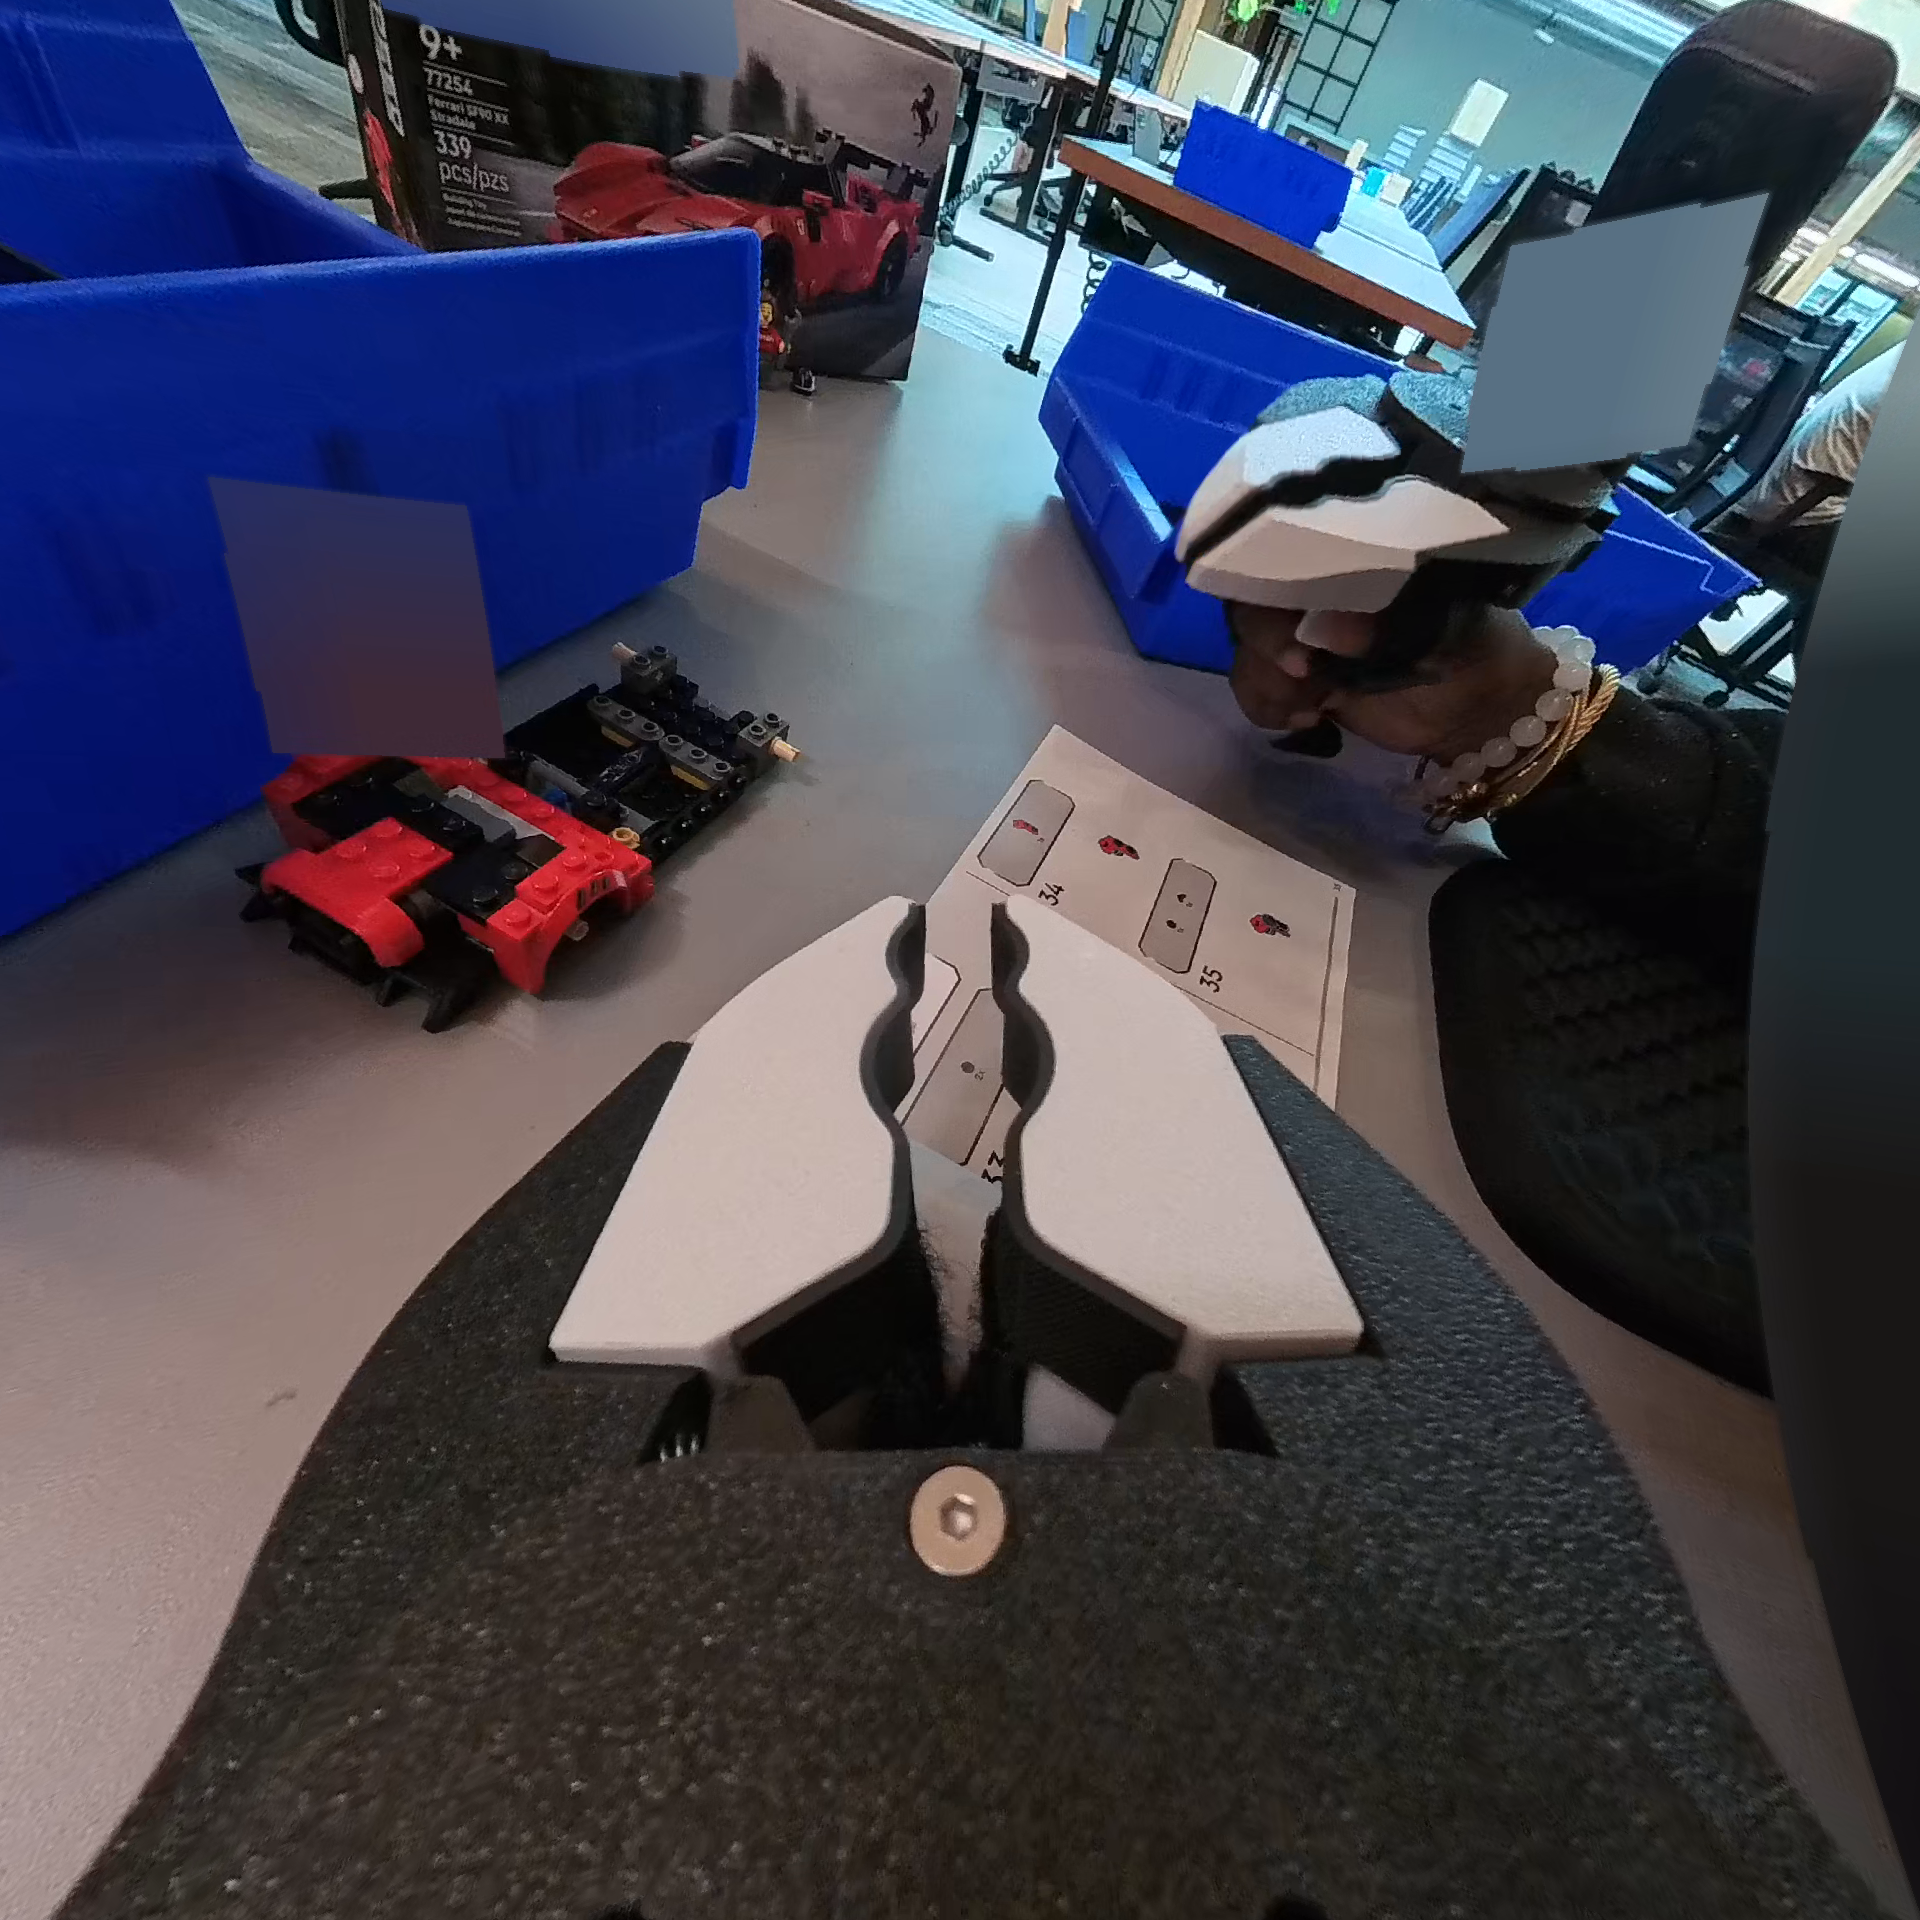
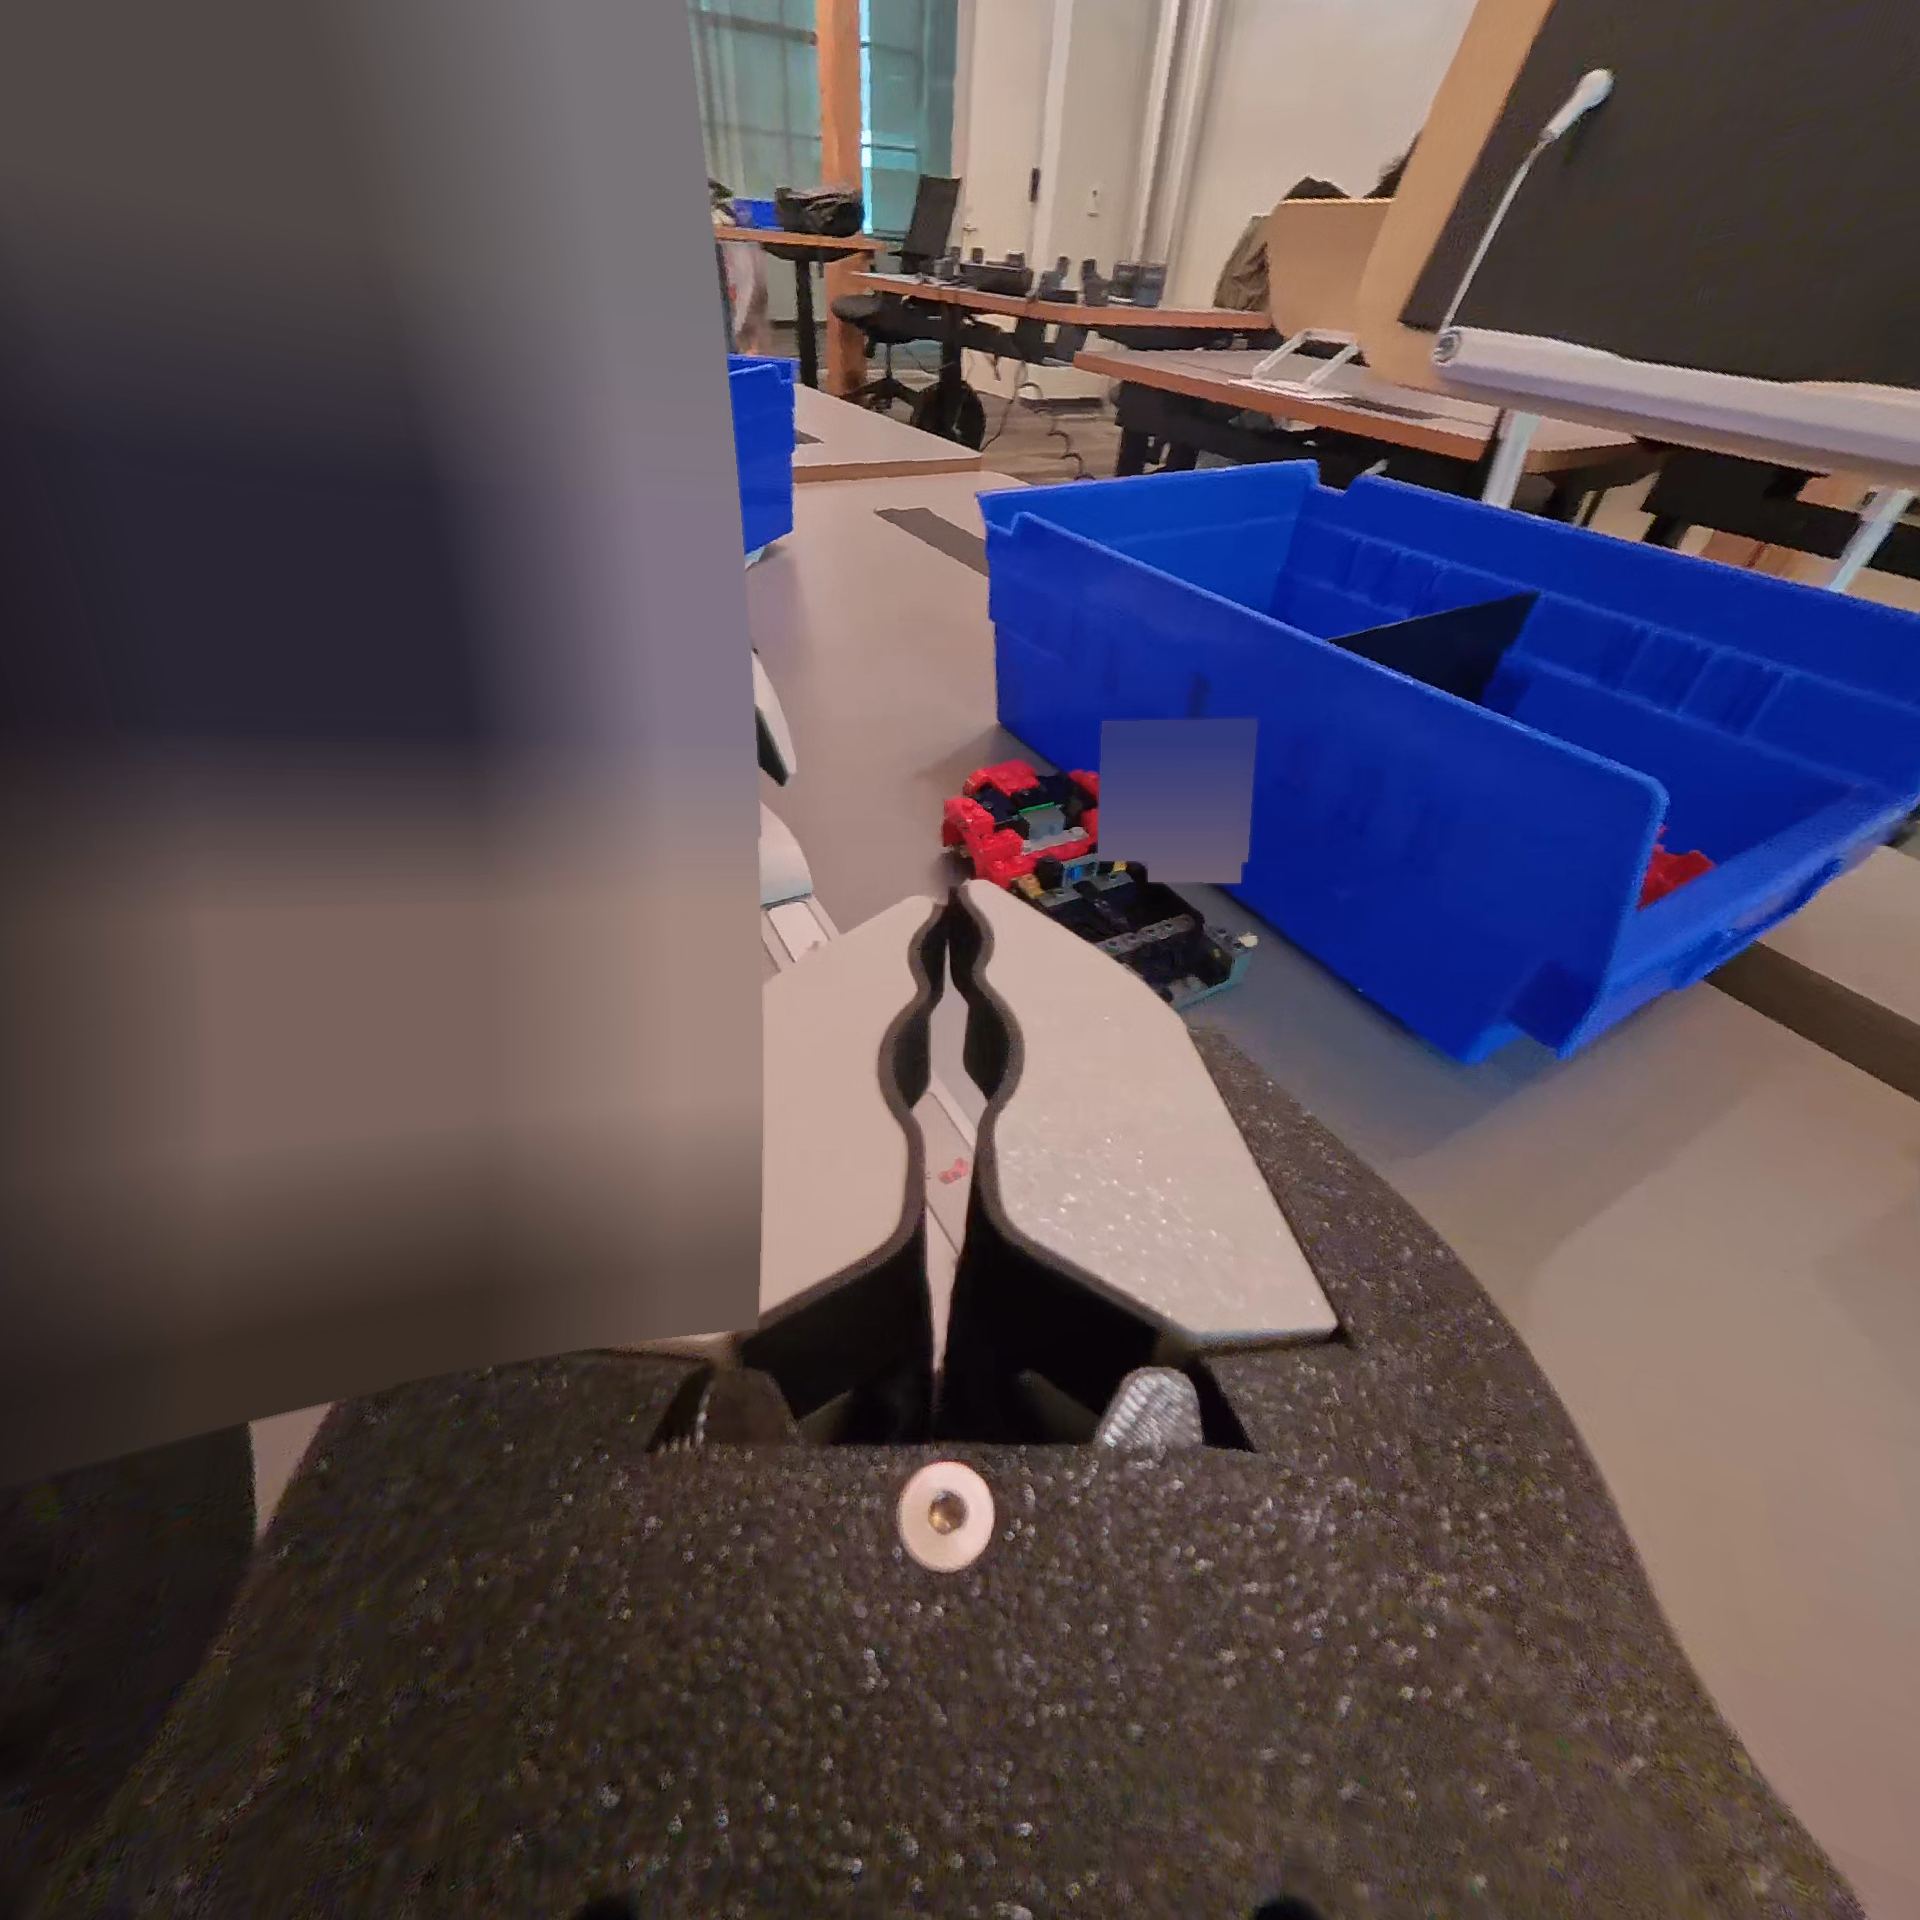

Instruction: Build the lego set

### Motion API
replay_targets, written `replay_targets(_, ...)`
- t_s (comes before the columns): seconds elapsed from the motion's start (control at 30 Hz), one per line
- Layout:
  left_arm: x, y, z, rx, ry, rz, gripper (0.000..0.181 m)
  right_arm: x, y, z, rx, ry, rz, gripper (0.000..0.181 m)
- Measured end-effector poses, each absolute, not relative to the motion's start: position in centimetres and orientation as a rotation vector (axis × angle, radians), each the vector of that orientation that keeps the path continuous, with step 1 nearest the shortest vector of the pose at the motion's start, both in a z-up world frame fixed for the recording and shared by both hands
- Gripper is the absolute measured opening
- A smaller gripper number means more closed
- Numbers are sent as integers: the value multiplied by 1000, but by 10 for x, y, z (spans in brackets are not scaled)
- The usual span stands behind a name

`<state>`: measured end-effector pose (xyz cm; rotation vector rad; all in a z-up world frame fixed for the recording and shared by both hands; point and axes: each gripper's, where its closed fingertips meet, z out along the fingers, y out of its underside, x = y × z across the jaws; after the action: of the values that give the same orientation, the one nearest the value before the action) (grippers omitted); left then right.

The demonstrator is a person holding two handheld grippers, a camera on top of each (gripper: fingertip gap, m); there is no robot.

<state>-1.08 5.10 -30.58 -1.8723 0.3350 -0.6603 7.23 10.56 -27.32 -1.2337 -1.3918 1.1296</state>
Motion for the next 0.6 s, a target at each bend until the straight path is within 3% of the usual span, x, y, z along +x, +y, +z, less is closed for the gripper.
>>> replay_targets(0.13,-9,51,-306,-1874,353,-652,12,72,68,-273,-1116,-1572,1293,4)
replay_targets(0.27,-6,49,-307,-1874,384,-630,12,73,13,-309,-1070,-1987,1330,24)
replay_targets(0.43,-1,47,-307,-1872,431,-607,12,78,-12,-333,-785,-2193,1071,10)
replay_targets(0.6,28,25,-302,-1815,700,-746,12,92,-17,-307,-747,-2131,1279,8)
